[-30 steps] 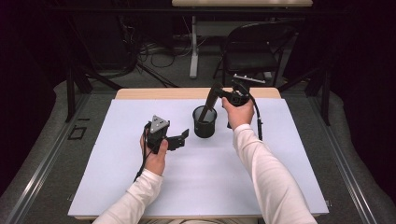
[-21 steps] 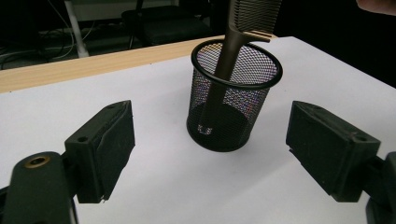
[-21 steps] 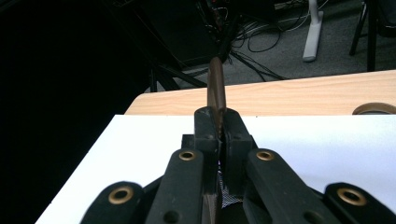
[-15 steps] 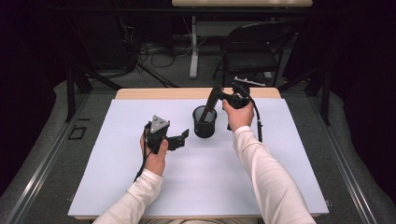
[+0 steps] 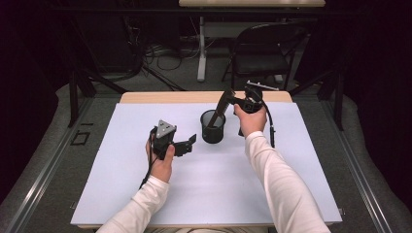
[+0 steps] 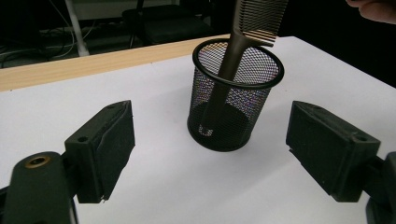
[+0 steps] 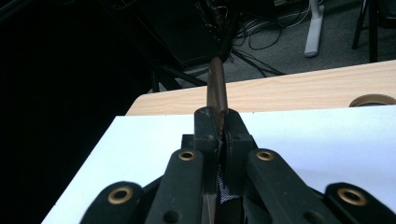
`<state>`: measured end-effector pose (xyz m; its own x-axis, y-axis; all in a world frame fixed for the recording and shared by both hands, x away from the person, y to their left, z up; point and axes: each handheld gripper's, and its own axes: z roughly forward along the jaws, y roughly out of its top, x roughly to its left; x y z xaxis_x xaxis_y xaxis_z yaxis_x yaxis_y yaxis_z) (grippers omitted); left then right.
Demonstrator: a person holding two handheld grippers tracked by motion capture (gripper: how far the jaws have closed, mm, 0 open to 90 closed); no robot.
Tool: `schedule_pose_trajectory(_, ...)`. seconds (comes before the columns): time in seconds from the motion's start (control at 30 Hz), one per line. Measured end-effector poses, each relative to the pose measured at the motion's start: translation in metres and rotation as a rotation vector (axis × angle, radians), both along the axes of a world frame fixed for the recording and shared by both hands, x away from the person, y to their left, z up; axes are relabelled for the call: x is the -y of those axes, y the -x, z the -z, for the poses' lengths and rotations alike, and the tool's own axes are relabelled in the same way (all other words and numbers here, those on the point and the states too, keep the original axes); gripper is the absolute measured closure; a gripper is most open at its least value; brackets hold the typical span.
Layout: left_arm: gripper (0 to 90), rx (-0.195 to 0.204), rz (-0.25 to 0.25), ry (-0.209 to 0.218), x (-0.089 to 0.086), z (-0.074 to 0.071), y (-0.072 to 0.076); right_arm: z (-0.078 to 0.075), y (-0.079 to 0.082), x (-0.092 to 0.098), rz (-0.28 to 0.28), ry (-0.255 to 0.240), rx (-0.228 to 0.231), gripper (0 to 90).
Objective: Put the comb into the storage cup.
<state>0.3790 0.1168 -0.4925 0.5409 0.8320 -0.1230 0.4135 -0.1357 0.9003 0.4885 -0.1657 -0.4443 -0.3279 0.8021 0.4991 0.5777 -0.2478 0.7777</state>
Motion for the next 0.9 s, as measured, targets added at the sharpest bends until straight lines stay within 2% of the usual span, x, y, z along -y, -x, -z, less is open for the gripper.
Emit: schedule_pose_trajectory(0.9, 15.8, -0.007, -0.004, 0.006, -0.002, 0.001, -0.004, 0.009, -0.001, 0.017, 0.009, 0.006, -0.031, 86.4)
